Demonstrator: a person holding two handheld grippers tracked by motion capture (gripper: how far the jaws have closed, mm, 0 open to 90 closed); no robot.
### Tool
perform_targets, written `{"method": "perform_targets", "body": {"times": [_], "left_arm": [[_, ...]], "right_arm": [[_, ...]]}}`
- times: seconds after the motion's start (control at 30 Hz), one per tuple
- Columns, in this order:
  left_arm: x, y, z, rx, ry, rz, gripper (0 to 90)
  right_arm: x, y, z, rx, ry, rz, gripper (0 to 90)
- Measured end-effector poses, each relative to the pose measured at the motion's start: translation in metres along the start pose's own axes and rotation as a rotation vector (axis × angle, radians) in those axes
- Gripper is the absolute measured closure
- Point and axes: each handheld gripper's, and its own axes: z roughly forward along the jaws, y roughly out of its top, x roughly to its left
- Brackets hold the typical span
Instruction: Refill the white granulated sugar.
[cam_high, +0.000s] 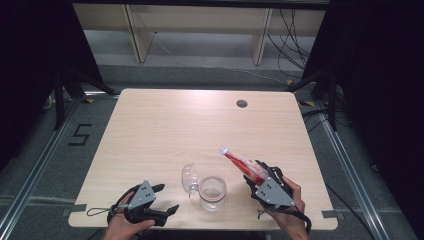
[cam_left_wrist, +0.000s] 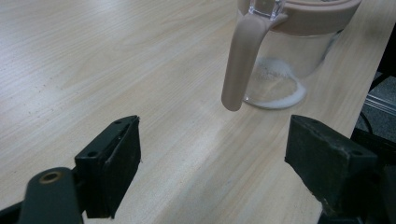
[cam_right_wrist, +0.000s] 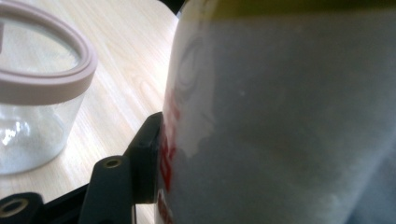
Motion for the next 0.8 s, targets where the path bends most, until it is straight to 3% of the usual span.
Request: {"method": "perform_targets", "body": {"times": [0.1, 0.13, 0.2, 0.27, 0.43, 0.47, 0.5, 0.53, 0.57, 0.7, 0.73, 0.8], "left_arm": [[0.001, 0.001, 0.000, 0.004, -0.005, 0.023, 17.9], [-0.001, 0.000, 0.001, -0.007, -0.002, -0.008, 17.9], [0.000, 0.000, 0.000, -0.003, -0.008, -0.002, 17.9], [0.000, 0.000, 0.000, -0.002, -0.004, -0.002, 17.9], [0.000, 0.000, 0.000, -0.005, -0.004, -0.003, 17.9], [0.000, 0.000, 0.000, -0.002, -0.004, 0.001, 17.9], [0.001, 0.000, 0.000, 0.002, -0.003, 0.024, 17.9], [0.002, 0.000, 0.000, 0.002, -0.005, 0.029, 17.9], [0.001, 0.000, 0.001, -0.003, -0.007, 0.020, 17.9], [0.002, 0.000, 0.000, 0.000, -0.005, 0.023, 17.9], [0.002, 0.000, 0.000, 0.000, -0.005, 0.024, 17.9], [0.002, 0.000, 0.000, 0.000, -0.005, 0.026, 17.9]], "right_arm": [[0.003, 0.004, -0.003, 0.025, -0.018, -0.094, 43.3], [0.005, 0.005, -0.004, 0.027, -0.017, -0.109, 43.3], [0.007, 0.007, -0.007, 0.040, -0.029, -0.129, 43.4], [0.010, 0.010, -0.008, 0.055, -0.042, -0.225, 43.5], [0.018, 0.014, -0.013, 0.108, -0.075, -0.335, 43.6], [0.018, 0.014, -0.013, 0.099, -0.093, -0.387, 43.5], [0.018, 0.015, -0.013, 0.101, -0.096, -0.401, 43.6], [0.018, 0.016, -0.014, 0.102, -0.098, -0.447, 43.6], [0.020, 0.016, -0.014, 0.104, -0.100, -0.446, 43.7], [0.026, 0.017, -0.013, 0.116, -0.104, -0.542, 43.7], [0.027, 0.016, -0.013, 0.116, -0.095, -0.544, 43.7], [0.028, 0.017, -0.013, 0.119, -0.115, -0.601, 43.8]]}}
